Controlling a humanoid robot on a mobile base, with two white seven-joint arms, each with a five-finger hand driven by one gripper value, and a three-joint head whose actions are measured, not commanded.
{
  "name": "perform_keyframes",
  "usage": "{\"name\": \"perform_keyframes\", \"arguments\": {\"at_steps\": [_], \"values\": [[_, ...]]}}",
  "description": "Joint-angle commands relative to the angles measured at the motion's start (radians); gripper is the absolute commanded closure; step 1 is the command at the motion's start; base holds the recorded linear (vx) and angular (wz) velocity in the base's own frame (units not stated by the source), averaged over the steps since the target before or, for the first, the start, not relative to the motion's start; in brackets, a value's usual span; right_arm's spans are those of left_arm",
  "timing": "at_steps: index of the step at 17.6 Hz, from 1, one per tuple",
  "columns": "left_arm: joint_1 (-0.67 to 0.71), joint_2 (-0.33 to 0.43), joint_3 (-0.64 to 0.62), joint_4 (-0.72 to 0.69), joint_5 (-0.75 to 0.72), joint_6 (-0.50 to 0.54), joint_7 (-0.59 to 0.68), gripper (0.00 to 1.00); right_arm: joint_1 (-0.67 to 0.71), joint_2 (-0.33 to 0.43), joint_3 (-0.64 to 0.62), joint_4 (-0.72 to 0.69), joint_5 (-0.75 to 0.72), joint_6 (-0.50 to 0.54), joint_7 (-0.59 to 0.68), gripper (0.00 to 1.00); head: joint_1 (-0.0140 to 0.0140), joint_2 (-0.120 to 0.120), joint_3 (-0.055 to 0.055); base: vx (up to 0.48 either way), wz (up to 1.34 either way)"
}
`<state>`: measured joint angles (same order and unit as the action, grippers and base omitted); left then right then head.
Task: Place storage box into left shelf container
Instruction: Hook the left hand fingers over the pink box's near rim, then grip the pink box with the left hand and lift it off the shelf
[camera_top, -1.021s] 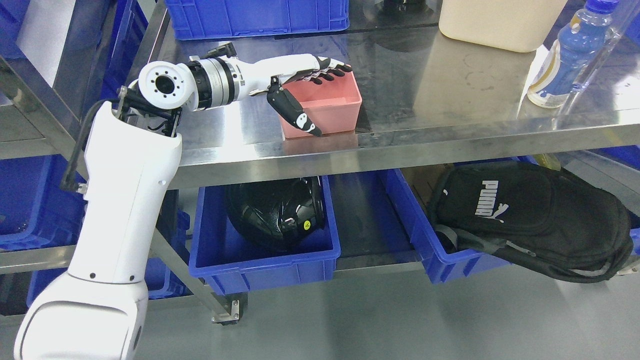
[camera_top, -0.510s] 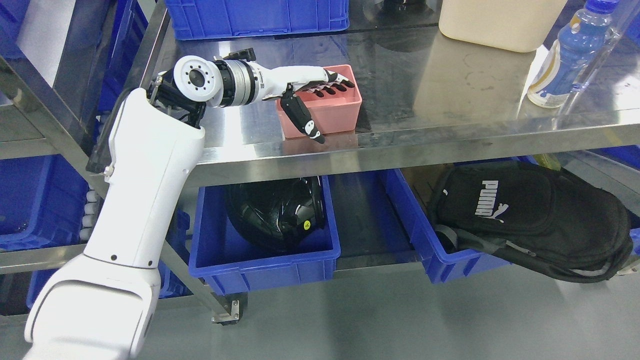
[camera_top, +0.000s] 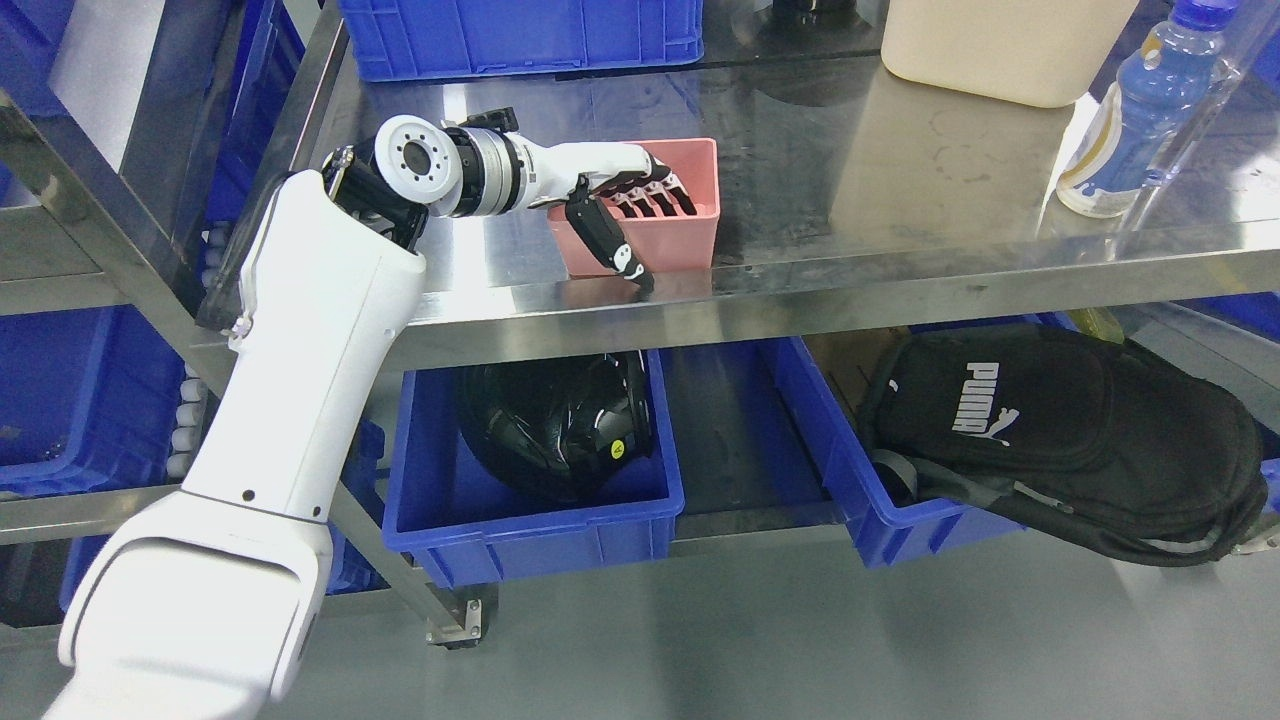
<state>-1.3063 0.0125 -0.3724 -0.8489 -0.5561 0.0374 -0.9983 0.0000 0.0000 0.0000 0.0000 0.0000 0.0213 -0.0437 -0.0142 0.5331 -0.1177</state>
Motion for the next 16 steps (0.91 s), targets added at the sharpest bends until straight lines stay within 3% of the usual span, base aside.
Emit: {"name": "perform_keyframes", "arguments": {"at_steps": [1, 2, 3, 6, 16], "values": [[0.024, 0.005, 0.137, 0.083, 0.005, -0.132, 0.0, 0.8, -0.002, -0.017, -0.005, -0.017, 0.0, 0.0, -0.001, 0.0, 0.0, 0.0, 0.0, -0.012, -0.01], [0.039, 0.005, 0.188, 0.094, 0.024, -0.21, 0.0, 0.96, 0.0, -0.017, -0.005, -0.017, 0.0, 0.0, -0.001, 0.0, 0.0, 0.0, 0.0, 0.0, 0.0], [0.044, 0.005, 0.217, 0.109, 0.05, -0.264, 0.003, 1.0, -0.002, -0.017, -0.005, -0.017, 0.0, 0.0, -0.001, 0.0, 0.0, 0.0, 0.0, 0.0, 0.0], [0.056, 0.005, 0.282, 0.128, 0.222, -0.303, 0.064, 1.0, 0.0, -0.017, -0.005, -0.017, 0.0, 0.0, -0.001, 0.0, 0.0, 0.0, 0.0, 0.0, 0.0], [0.093, 0.005, 0.362, 0.117, 0.726, -0.2, 0.119, 1.0, 0.0, -0.017, -0.005, -0.017, 0.0, 0.0, -0.001, 0.0, 0.0, 0.0, 0.0, 0.0, 0.0]]}}
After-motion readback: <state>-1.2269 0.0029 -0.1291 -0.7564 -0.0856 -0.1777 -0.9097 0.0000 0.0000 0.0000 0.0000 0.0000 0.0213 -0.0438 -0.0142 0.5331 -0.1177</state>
